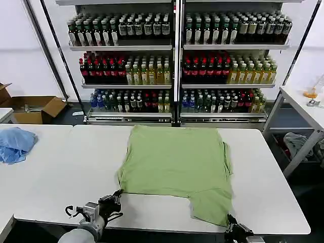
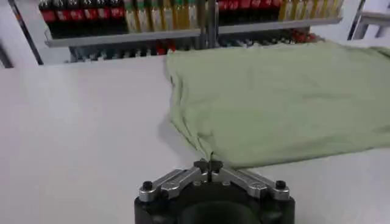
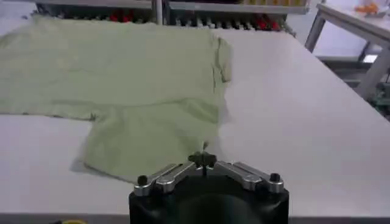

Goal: Fold and organize the clothes.

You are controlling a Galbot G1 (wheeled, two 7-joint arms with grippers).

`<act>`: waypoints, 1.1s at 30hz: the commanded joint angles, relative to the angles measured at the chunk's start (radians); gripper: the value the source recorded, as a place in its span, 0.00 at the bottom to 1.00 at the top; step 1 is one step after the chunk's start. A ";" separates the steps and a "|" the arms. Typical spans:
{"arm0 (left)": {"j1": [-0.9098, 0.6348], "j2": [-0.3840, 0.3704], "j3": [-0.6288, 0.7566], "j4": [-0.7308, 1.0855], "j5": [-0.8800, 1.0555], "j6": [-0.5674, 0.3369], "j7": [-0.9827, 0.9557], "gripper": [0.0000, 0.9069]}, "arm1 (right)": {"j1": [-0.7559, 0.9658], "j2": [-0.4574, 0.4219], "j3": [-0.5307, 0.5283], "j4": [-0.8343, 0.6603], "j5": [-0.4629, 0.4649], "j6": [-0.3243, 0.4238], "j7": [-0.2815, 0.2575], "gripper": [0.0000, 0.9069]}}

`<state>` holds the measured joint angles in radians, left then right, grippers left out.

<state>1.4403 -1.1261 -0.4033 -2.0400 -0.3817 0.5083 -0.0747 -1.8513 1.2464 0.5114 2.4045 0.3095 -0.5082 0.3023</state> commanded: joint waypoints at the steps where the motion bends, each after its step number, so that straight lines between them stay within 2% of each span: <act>1: 0.114 0.043 -0.078 -0.160 -0.019 -0.049 0.003 0.07 | -0.073 -0.022 0.073 0.116 0.004 0.068 -0.027 0.00; 12: 0.157 0.084 -0.131 -0.242 -0.034 -0.063 0.000 0.07 | -0.059 -0.055 0.167 0.158 0.054 0.112 -0.027 0.00; 17: 0.125 0.115 -0.123 -0.212 -0.044 -0.067 0.002 0.07 | 0.022 -0.082 0.189 0.120 0.125 0.105 -0.020 0.00; 19: 0.118 0.123 -0.117 -0.196 -0.042 -0.068 0.003 0.07 | 0.060 -0.089 0.186 0.099 0.128 0.069 -0.022 1.00; 23: 0.130 0.115 -0.094 -0.187 -0.028 -0.075 0.006 0.07 | 0.021 -0.063 0.127 0.046 0.048 -0.039 -0.021 1.00; 24: 0.134 0.109 -0.088 -0.187 -0.019 -0.077 0.007 0.07 | 0.014 -0.058 0.124 0.040 0.043 -0.038 -0.022 1.00; 26: 0.135 0.092 -0.078 -0.181 -0.005 -0.079 0.008 0.07 | -0.012 -0.014 0.069 -0.010 -0.027 -0.032 -0.021 1.00; 27: 0.134 0.085 -0.075 -0.176 0.001 -0.080 0.009 0.10 | -0.010 -0.007 0.054 -0.022 -0.039 -0.031 -0.020 1.00; 28: 0.133 0.082 -0.073 -0.172 0.006 -0.080 0.009 0.26 | -0.005 0.001 0.044 -0.038 -0.045 -0.031 -0.017 1.00; 29: 0.130 0.078 -0.069 -0.160 0.011 -0.081 0.009 0.63 | 0.012 0.012 0.026 -0.072 -0.057 -0.034 -0.013 1.00; 30: 0.128 0.078 -0.067 -0.156 0.017 -0.081 0.009 0.89 | 0.018 0.014 0.019 -0.080 -0.060 -0.036 -0.012 1.00; 31: 0.126 0.075 -0.063 -0.147 0.029 -0.081 0.006 1.00 | 0.027 0.016 0.012 -0.095 -0.062 -0.039 -0.009 1.00; 33: 0.101 0.067 -0.052 -0.100 0.069 -0.073 -0.015 1.00 | 0.039 0.019 -0.002 -0.112 -0.067 -0.044 -0.009 1.00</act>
<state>1.5601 -1.0420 -0.4771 -2.2061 -0.3836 0.4317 -0.0671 -1.8261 1.2391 0.5638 2.3777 0.2921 -0.5229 0.2899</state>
